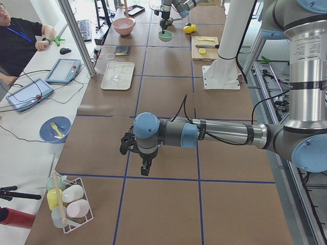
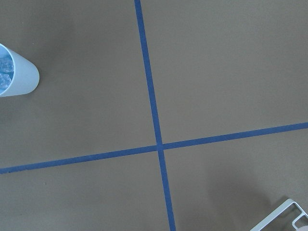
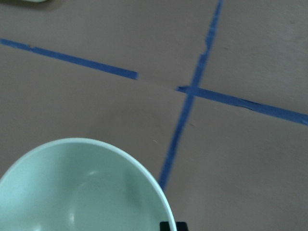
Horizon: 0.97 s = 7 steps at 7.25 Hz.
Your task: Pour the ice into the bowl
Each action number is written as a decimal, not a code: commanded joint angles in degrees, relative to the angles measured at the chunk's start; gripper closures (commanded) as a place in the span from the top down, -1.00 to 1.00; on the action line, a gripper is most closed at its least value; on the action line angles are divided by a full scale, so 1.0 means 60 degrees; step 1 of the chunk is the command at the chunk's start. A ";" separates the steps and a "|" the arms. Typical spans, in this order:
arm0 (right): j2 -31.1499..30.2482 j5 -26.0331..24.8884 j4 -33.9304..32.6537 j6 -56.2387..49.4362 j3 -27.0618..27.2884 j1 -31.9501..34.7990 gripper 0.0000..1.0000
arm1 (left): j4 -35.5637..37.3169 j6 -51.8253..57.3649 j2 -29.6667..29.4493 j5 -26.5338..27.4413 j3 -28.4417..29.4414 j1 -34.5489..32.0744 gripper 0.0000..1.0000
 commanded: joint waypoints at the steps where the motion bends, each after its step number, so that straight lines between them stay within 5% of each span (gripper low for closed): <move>1: 0.2081 -0.0071 -0.1121 0.1858 -0.0002 -0.0893 -1.00 | 0.0000 0.0000 0.0000 0.0000 -0.0005 0.0000 1.00; 5: 0.5831 -0.2919 -0.5439 0.3340 -0.0409 -0.3133 -1.00 | 0.0000 0.0000 -0.0014 -0.0015 -0.0005 0.0000 1.00; 7: 0.7737 -0.3819 -0.5772 0.4074 -0.2582 -0.3882 -1.00 | -0.0014 0.0000 -0.0015 -0.0015 -0.0005 0.0015 1.00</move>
